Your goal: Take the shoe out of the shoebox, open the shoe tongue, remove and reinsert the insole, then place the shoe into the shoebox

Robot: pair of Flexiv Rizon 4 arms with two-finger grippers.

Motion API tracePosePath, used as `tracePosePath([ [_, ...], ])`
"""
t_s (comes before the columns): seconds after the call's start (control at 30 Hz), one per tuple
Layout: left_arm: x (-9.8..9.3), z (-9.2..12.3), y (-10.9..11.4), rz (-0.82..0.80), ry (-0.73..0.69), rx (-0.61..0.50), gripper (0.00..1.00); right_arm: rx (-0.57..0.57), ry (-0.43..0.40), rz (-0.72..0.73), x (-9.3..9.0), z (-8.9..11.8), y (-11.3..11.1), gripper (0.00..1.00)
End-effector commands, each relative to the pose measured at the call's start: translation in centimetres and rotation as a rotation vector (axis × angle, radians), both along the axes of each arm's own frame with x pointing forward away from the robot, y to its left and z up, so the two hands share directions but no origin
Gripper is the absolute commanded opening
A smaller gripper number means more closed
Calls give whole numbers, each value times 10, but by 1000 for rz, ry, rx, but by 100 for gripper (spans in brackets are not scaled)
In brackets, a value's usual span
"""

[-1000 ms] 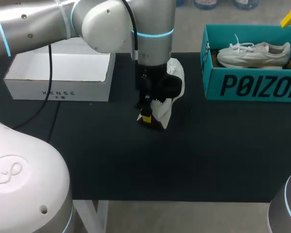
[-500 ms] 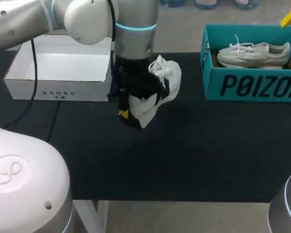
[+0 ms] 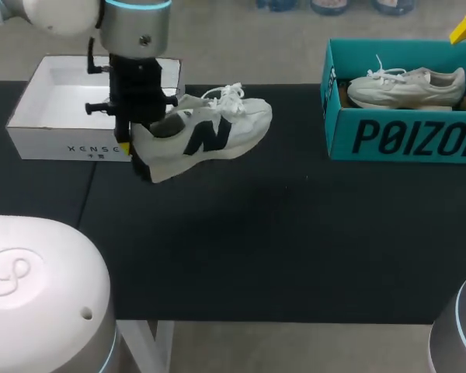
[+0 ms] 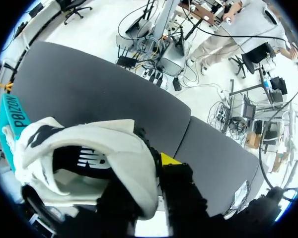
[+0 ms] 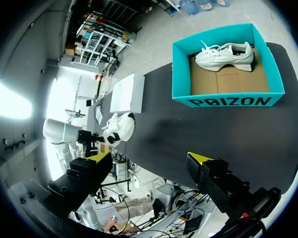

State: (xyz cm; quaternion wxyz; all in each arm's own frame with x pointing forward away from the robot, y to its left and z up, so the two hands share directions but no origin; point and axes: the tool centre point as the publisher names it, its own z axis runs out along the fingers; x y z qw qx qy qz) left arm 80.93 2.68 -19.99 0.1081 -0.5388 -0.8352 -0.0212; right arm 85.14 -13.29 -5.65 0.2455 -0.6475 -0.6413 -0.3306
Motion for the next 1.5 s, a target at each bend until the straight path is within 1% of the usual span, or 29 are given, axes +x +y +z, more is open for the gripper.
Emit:
tracePosePath([
  [0.03,1,21,38,-250,10,-91,0,-3,3,2,2,0,0,100],
  [0.07,6,23,43,-184,12,-86,0,-3,3,2,2,0,0,100],
  [0.77,6,23,43,-184,12,-86,0,-3,3,2,2,0,0,100],
  [0.83,11,24,61,-168,13,-59,0,-3,3,2,2,0,0,100],
  [0.87,14,26,72,-172,-5,-85,0,-3,3,2,2,0,0,100],
  [0.93,24,28,92,-166,-12,-56,0,-3,3,2,2,0,0,100],
  [0.97,29,30,102,-175,-29,-71,0,-3,3,2,2,0,0,100],
  [1.0,35,29,111,-186,-21,-48,0,-3,3,2,2,0,0,100],
  [1.03,41,28,119,-194,-16,-51,0,-3,3,2,2,0,0,100],
  [1.07,45,29,124,-198,-22,-57,0,-3,3,2,2,0,0,100],
  [1.1,50,27,130,-247,4,-59,0,-3,3,2,2,0,0,100],
  [1.13,56,26,139,-249,-11,-92,0,-3,3,2,2,0,0,100],
  [1.2,66,24,151,-302,4,-102,0,-3,3,2,2,0,0,100],
  [1.23,72,24,158,-291,-7,-115,0,-3,3,2,2,0,0,100],
  [1.27,77,23,163,-329,16,-105,0,-3,3,2,2,0,0,100],
  [1.3,82,22,169,-330,-3,-99,0,-3,3,2,2,0,0,100],
  [1.37,94,19,181,-359,13,-85,0,-3,3,2,2,0,0,100],
  [1.5,115,23,205,-401,12,-68,0,-3,3,2,2,0,0,100],
])
